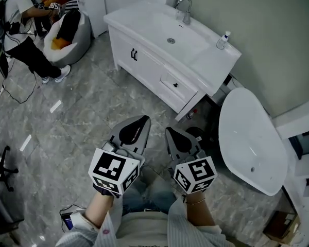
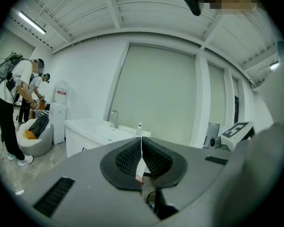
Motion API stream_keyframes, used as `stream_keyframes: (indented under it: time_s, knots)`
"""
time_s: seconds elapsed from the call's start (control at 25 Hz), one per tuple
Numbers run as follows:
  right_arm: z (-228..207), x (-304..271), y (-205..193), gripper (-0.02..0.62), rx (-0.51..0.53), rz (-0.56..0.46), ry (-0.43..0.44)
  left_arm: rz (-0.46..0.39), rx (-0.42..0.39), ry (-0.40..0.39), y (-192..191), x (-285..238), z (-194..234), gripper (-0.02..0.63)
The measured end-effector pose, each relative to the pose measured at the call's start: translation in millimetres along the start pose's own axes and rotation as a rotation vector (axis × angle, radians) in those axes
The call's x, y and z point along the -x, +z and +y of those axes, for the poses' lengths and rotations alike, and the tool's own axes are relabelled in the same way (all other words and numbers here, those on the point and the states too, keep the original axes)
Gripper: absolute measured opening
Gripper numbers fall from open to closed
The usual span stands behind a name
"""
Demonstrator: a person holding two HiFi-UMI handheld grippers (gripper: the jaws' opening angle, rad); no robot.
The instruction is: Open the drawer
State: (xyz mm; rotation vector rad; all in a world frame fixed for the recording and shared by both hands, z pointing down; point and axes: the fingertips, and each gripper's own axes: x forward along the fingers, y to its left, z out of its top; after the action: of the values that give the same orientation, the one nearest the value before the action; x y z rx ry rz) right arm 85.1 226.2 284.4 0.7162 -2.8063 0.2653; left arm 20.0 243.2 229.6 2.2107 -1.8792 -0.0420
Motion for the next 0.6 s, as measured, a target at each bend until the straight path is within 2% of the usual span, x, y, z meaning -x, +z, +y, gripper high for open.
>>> stream_keyframes:
  time_s: [0.32, 0.6]
  knots:
    - [-12.4, -35.6, -8.7, 0.011, -0.030, 0.043, -0.035, 0.033, 0.021, -0.005, -10.8, -13.1, 38.5, 0.020]
    - [-43.0, -81.6, -4.0, 0.011, -0.021, 0.072, -0.031, 0.035, 0.027, 0.002, -4.7, -54.4, 73.6, 0.020]
